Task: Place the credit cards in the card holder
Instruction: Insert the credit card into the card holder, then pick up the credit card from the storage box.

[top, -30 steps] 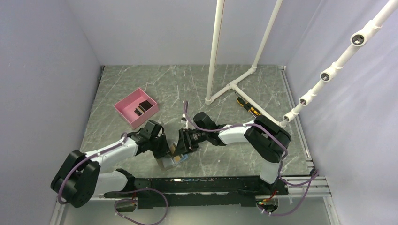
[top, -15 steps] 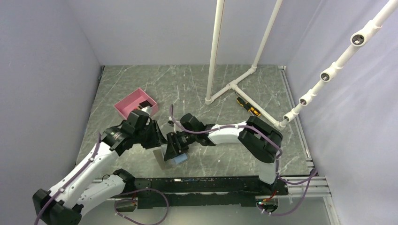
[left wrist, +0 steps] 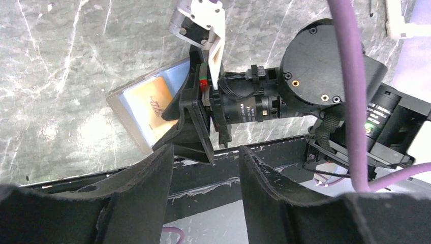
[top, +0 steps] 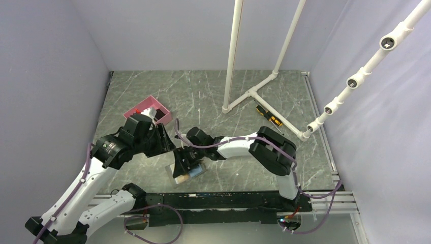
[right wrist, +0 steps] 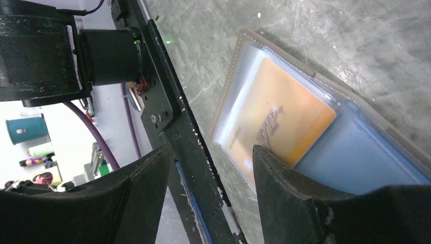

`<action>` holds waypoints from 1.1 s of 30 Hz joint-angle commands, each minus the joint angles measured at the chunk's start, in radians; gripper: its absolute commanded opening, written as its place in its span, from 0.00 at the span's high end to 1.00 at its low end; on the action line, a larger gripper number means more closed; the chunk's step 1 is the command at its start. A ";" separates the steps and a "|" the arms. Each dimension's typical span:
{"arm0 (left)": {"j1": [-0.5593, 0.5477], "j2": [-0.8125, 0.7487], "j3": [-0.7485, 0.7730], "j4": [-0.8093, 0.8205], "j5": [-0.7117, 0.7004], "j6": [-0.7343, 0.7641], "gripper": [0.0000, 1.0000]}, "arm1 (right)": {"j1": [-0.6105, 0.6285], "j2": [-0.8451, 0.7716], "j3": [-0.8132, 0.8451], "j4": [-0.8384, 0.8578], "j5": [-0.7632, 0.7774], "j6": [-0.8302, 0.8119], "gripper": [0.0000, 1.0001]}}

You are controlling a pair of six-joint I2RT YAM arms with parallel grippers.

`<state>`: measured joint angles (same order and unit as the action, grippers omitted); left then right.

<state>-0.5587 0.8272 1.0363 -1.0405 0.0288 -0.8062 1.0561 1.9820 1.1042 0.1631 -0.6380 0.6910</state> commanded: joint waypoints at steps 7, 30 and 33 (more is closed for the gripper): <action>-0.001 -0.006 -0.021 0.040 0.019 0.002 0.44 | -0.005 -0.156 0.002 -0.186 0.134 -0.139 0.38; 0.244 0.174 0.085 0.003 0.010 0.174 0.14 | -0.067 -0.412 0.050 -0.559 0.493 -0.296 0.36; 0.351 0.249 0.162 0.004 -0.004 0.232 0.09 | -0.181 -0.495 0.008 -0.587 0.505 -0.317 0.35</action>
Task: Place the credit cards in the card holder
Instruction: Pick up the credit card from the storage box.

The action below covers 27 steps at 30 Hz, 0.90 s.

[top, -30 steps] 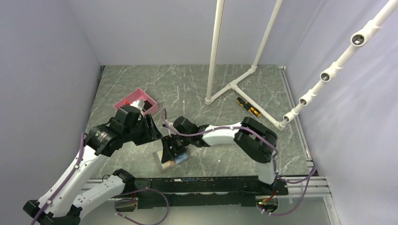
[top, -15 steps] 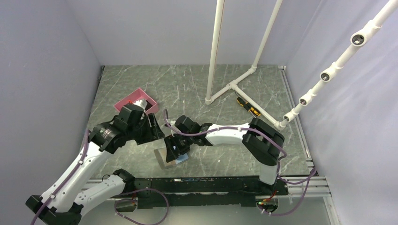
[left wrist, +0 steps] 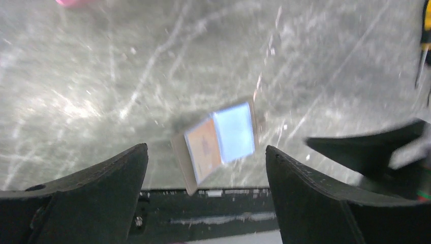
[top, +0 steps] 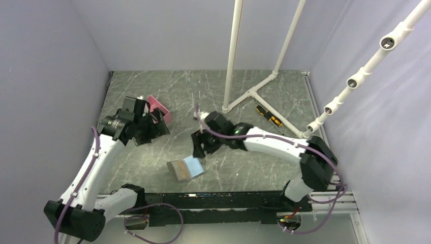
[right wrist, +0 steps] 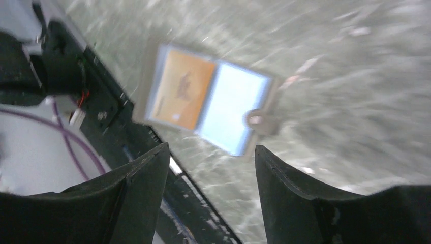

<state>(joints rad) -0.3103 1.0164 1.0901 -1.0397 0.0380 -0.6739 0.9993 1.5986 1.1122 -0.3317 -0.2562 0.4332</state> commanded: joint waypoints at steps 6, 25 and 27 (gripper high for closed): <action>0.323 0.307 0.188 0.161 0.102 0.169 0.08 | -0.346 -0.164 -0.006 -0.133 0.117 -0.088 0.34; 0.441 0.700 0.183 0.483 0.178 0.179 0.44 | -0.487 -0.351 0.200 -0.527 0.170 -0.195 0.58; 0.444 0.722 0.199 0.472 0.197 0.168 0.44 | -0.498 -0.344 0.203 -0.529 0.151 -0.188 0.58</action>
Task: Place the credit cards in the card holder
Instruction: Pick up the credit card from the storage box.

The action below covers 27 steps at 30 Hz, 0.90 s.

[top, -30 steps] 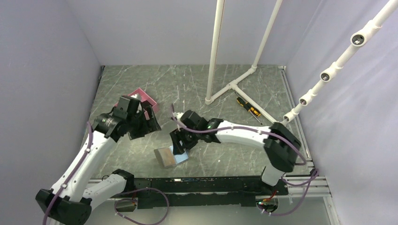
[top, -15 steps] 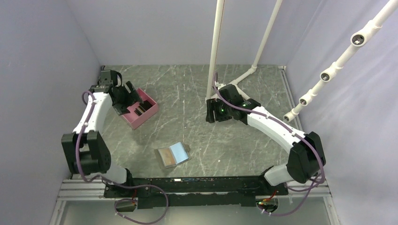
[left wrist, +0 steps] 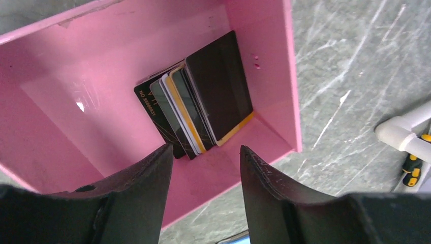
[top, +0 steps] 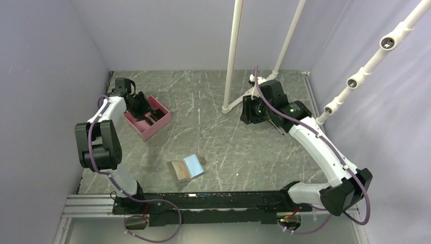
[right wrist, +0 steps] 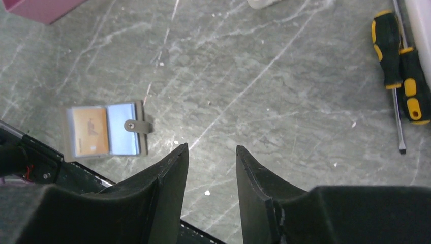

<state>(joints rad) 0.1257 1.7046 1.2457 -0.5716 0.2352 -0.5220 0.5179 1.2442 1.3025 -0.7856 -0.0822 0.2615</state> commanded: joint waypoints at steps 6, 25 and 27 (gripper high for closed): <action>0.009 0.126 0.081 0.000 0.055 -0.025 0.46 | -0.038 0.047 0.009 -0.077 -0.065 -0.011 0.61; 0.048 0.163 0.111 -0.074 0.027 0.013 0.62 | -0.066 0.106 0.020 -0.075 -0.101 -0.019 0.62; 0.059 0.155 0.090 -0.061 0.038 0.014 0.61 | -0.067 0.109 0.020 -0.073 -0.108 -0.018 0.62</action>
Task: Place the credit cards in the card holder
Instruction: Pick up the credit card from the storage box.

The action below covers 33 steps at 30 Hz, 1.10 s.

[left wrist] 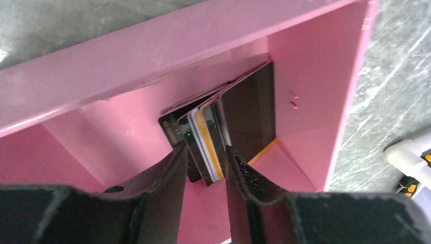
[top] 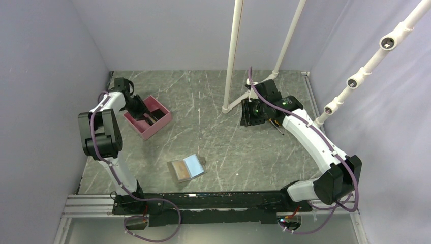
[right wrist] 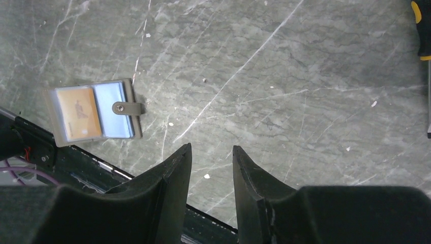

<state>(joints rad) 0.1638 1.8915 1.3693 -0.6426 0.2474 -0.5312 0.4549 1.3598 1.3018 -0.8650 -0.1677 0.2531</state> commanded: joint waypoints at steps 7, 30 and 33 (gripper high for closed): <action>0.056 -0.011 -0.065 0.062 0.096 0.033 0.63 | -0.004 0.002 0.019 0.009 -0.038 -0.006 0.62; 0.075 0.028 -0.100 0.133 0.151 0.004 0.72 | -0.004 0.004 0.014 0.009 -0.067 -0.003 0.63; 0.076 0.030 -0.109 0.148 0.162 -0.001 0.72 | -0.004 0.004 0.013 0.008 -0.070 -0.002 0.63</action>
<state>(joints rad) 0.2325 1.9144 1.2755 -0.5331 0.3763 -0.5190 0.4538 1.3655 1.3018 -0.8650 -0.2199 0.2535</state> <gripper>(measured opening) 0.283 0.375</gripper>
